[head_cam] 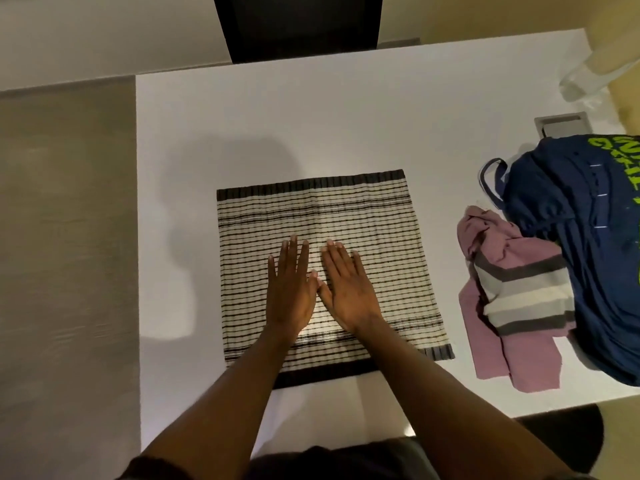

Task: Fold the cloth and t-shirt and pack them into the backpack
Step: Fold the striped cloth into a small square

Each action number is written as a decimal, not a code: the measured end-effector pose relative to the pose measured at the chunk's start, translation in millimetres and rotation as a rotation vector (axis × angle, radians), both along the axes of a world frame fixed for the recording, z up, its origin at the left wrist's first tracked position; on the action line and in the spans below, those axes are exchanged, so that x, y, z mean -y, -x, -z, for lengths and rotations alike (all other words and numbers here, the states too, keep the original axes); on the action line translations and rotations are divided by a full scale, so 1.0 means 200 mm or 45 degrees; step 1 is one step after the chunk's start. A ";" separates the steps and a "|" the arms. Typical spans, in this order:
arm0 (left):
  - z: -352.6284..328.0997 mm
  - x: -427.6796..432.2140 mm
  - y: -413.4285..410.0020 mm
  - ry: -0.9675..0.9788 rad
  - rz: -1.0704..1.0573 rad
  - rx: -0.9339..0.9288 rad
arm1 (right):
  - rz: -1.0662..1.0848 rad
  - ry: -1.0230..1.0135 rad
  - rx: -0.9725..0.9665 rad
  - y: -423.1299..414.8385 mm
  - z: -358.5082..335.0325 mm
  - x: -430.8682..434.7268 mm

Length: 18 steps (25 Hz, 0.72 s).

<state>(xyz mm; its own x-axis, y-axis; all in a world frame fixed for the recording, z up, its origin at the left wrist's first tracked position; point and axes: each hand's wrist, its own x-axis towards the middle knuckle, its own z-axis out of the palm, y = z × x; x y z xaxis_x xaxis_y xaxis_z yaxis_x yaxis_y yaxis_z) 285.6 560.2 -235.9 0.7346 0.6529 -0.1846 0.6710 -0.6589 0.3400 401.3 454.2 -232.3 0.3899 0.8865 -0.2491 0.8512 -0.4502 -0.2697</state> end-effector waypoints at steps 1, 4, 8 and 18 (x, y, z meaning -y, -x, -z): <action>0.04 -0.03 0.01 -0.023 -0.046 -0.022 | 0.009 0.023 0.003 -0.02 0.03 -0.01; 0.11 -0.10 0.12 -0.038 -0.223 -0.052 | 0.114 0.084 0.021 -0.12 0.09 0.06; 0.12 -0.09 0.17 -0.045 -0.189 -0.058 | -0.017 0.072 0.026 -0.23 0.08 0.09; 0.02 -0.72 -0.08 -0.071 -0.100 -0.047 | 0.012 0.052 0.225 -0.85 -0.05 -0.33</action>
<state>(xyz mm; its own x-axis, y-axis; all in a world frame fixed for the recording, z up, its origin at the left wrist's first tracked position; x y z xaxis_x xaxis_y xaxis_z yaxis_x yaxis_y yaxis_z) 300.7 704.4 -239.8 0.6739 0.7184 -0.1725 0.7330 -0.6208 0.2781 570.5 520.3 -221.6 0.4394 0.8729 -0.2119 0.8793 -0.4662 -0.0972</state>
